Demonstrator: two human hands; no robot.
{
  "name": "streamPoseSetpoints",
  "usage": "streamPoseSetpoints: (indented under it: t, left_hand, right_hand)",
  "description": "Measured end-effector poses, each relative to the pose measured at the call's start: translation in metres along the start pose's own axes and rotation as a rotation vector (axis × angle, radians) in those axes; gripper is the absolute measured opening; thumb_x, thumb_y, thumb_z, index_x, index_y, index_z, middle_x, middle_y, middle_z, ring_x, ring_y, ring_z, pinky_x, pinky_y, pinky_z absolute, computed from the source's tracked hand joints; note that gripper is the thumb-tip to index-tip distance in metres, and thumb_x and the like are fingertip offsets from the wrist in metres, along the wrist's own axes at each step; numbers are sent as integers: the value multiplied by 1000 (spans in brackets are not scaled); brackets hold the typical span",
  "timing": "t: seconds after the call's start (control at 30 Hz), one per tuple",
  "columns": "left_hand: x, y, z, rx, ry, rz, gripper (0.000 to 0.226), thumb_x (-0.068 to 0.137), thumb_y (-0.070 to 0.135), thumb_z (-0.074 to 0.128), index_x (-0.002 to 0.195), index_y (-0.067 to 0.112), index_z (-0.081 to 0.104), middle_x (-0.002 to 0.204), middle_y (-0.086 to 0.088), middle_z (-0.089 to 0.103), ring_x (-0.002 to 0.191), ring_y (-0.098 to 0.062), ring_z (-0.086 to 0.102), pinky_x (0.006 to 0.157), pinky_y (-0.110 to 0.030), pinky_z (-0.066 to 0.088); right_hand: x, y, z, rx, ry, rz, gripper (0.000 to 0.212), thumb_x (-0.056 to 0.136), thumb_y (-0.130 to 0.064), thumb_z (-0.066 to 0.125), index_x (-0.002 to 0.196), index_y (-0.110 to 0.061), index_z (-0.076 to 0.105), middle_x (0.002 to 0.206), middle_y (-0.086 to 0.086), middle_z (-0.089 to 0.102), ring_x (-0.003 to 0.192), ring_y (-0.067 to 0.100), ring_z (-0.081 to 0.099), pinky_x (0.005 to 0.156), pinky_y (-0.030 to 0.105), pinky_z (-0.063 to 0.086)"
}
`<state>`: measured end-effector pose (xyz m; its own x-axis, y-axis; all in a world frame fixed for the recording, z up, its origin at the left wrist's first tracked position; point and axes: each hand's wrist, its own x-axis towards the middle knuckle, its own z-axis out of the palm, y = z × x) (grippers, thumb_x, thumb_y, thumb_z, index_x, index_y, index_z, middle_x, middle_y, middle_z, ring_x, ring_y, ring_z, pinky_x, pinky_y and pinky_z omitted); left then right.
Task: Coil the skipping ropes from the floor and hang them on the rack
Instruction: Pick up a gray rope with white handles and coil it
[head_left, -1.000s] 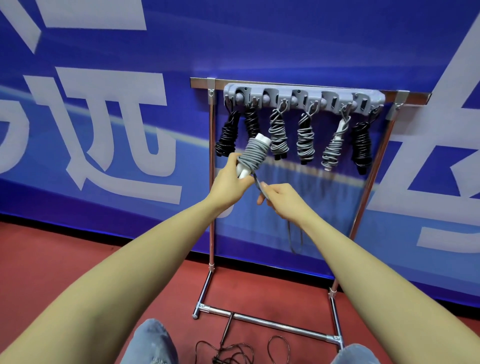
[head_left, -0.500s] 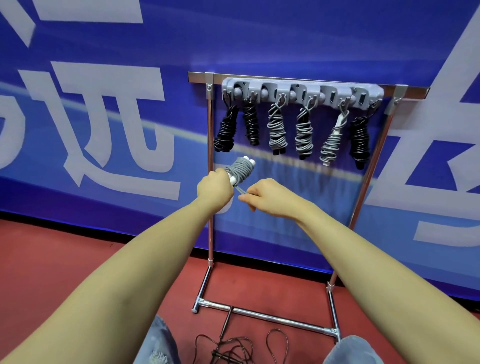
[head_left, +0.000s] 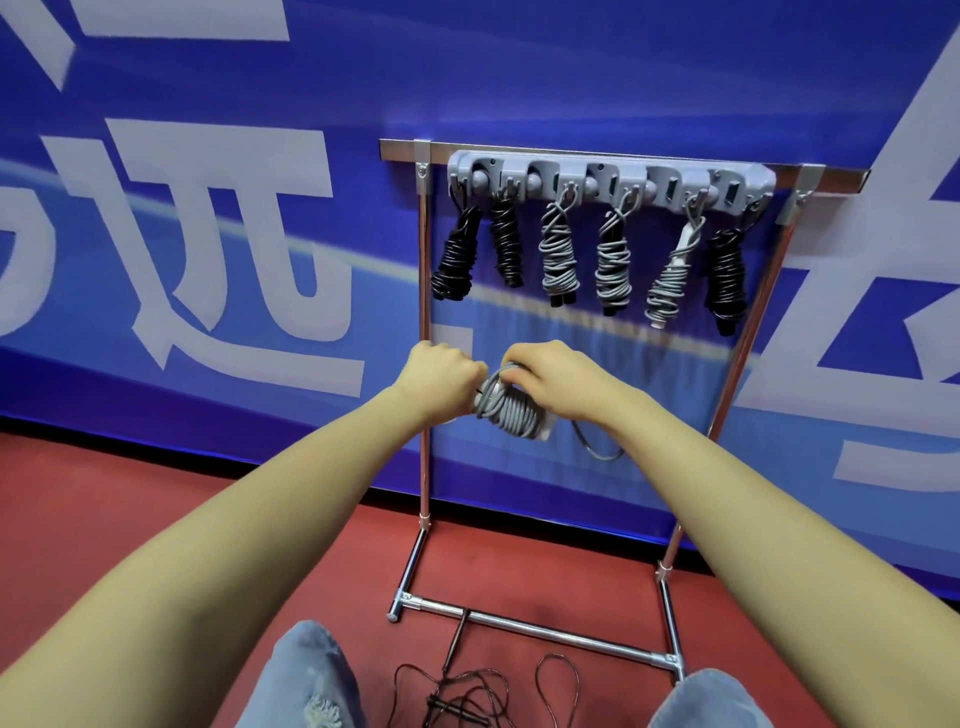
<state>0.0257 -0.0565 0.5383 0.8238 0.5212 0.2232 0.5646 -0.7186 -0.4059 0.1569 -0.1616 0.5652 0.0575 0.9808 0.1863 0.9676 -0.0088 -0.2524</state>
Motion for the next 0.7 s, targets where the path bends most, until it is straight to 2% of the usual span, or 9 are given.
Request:
streamPoseSetpoints:
  t: [0.13, 0.17, 0.23, 0.27, 0.33, 0.43, 0.53, 0.6, 0.7]
  left_hand:
    - [2, 3, 1, -16, 27, 4, 23, 90, 34, 54, 102, 15, 59, 100, -2, 59, 95, -27, 56, 64, -28, 31]
    - [3, 3, 1, -20, 90, 76, 22, 87, 33, 59, 98, 15, 61, 94, -2, 61, 89, -27, 57, 63, -28, 30]
    - [2, 1, -1, -1, 254, 213, 21, 67, 29, 78, 72, 15, 64, 66, 1, 58, 61, -24, 54, 55, -24, 26]
    - [1, 0, 0, -13, 328, 245, 23, 58, 27, 79, 60, 16, 60, 54, 3, 52, 50, -21, 47, 53, -23, 24]
    - [2, -7, 3, -100, 416, 292, 16, 58, 25, 66, 53, 17, 53, 48, 4, 46, 47, -18, 37, 54, -22, 22]
    - [1, -7, 1, -347, 479, 297, 20, 70, 27, 48, 55, 14, 48, 50, 1, 44, 50, -20, 37, 55, -24, 24]
    - [2, -1, -3, -701, 461, 162, 27, 73, 30, 47, 58, 8, 45, 52, -4, 44, 51, -26, 37, 52, -30, 31]
    - [1, 4, -11, -867, 380, 14, 33, 81, 33, 54, 63, 9, 44, 53, -1, 43, 54, -28, 39, 50, -34, 33]
    - [4, 15, -27, -1072, 316, -228, 26, 91, 30, 53, 76, 11, 42, 59, -2, 45, 51, -24, 38, 48, -32, 32]
  right_hand:
    - [-4, 11, 1, 268, 54, 23, 19, 93, -22, 54, 90, -8, 66, 83, 0, 67, 84, 21, 61, 77, 39, 48]
    - [-6, 13, 2, 292, 65, 27, 17, 93, -23, 56, 90, -10, 66, 81, -4, 67, 83, 18, 62, 77, 38, 49]
    - [-8, 19, 4, 274, 82, 40, 18, 93, -31, 55, 89, -17, 64, 77, -12, 64, 80, 13, 62, 75, 38, 49]
    - [-9, 23, 5, 241, 87, 56, 21, 94, -36, 53, 89, -18, 62, 77, -11, 63, 78, 13, 60, 73, 37, 47]
    - [-12, 28, 4, 173, 97, 64, 28, 96, -41, 48, 91, -17, 61, 80, -6, 62, 75, 17, 55, 69, 37, 44]
    - [-12, 28, 0, 128, 112, 55, 29, 100, -35, 40, 92, -15, 59, 80, -5, 59, 72, 17, 50, 65, 33, 38]
    - [-4, 36, 2, 105, 85, 122, 10, 96, -23, 43, 95, -16, 50, 87, -1, 58, 75, 20, 49, 67, 34, 39]
    - [-2, 39, 5, 109, 79, 153, 18, 96, -15, 39, 109, -18, 52, 98, 3, 57, 83, 24, 54, 72, 38, 44]
    - [-8, 32, 6, 161, 91, 138, 22, 102, -29, 32, 109, -16, 48, 105, 1, 60, 85, 28, 57, 77, 40, 46]
